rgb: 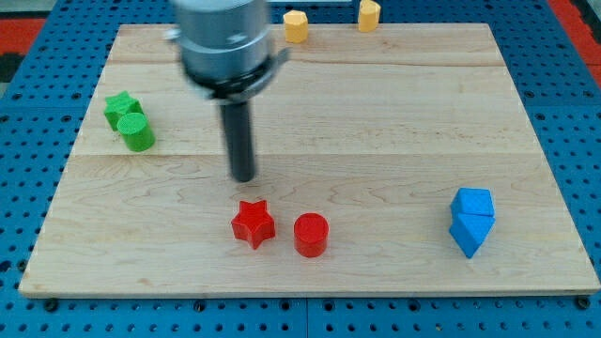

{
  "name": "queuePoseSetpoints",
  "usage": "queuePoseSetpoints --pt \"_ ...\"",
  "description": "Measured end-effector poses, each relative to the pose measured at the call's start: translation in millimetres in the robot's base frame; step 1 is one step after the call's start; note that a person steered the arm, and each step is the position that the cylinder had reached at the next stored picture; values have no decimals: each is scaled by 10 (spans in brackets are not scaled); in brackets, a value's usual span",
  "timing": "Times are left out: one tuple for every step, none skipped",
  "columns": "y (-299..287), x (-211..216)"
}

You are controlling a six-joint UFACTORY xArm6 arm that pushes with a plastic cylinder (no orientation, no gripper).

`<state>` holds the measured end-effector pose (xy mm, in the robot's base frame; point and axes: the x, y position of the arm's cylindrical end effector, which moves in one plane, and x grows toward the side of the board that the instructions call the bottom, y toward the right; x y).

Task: Separate the green star and green circle

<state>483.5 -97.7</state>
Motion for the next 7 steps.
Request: queuePoseSetpoints --pt "-658 -94" --pt "-951 -417" --pt "-633 -452" --pt "-511 -260" --pt "-911 -131" --pt "-1038 -128" --pt "-1600 -359"
